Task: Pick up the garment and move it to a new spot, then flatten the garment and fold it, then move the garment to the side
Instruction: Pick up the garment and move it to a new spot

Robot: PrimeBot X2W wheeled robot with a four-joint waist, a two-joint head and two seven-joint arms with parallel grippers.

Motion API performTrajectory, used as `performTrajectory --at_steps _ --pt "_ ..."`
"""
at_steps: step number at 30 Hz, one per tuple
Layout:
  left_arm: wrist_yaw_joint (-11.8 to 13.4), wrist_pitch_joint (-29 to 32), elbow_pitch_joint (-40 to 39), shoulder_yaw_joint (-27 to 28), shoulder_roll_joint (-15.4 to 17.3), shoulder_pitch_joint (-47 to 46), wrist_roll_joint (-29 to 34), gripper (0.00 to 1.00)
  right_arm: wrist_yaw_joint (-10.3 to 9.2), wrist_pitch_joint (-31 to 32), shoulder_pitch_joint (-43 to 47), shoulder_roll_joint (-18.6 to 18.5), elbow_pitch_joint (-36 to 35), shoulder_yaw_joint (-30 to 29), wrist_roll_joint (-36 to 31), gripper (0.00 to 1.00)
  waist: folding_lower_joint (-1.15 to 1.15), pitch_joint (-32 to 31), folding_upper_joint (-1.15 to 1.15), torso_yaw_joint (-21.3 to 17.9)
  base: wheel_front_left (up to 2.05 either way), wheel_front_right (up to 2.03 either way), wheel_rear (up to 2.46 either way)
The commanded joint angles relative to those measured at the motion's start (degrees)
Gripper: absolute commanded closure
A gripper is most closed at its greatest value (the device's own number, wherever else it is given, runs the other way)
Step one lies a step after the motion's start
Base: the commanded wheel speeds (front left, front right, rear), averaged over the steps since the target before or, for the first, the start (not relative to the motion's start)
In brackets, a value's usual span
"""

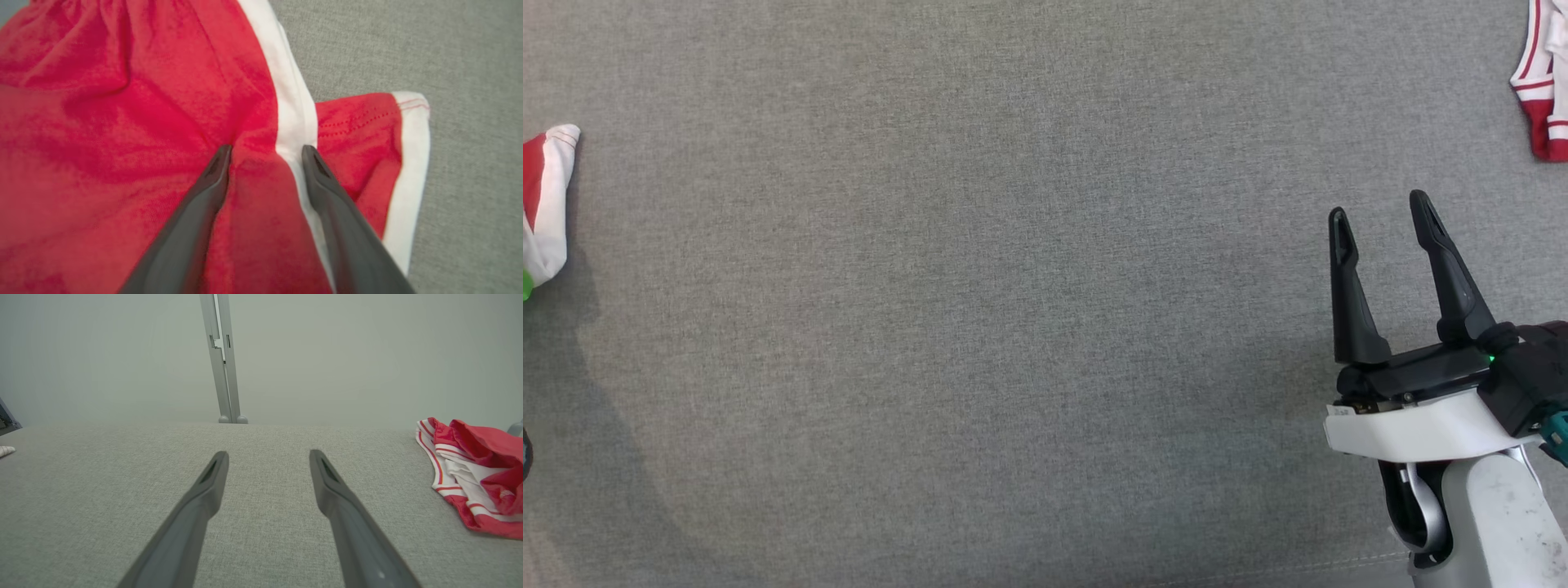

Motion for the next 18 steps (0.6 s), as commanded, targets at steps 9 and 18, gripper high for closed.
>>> performTrajectory --at_steps 9,18 --pt "-0.2 -4.3 1.0 -1.9 1.5 0.9 -0.1 1.0 -0.11 -0.3 -0.4 0.2 1.5 0.2 0.4 0.0 0.0 -2.8 0.0 -0.5 0.0 0.0 0.0" --pt "-0.2 -14.7 -2.0 -3.7 2.8 -2.0 2.2 1.0 -0.11 -0.5 0.4 0.7 3.4 0.9 1.4 0.0 0.0 -7.4 0.0 -0.1 0.0 0.0 0.0"
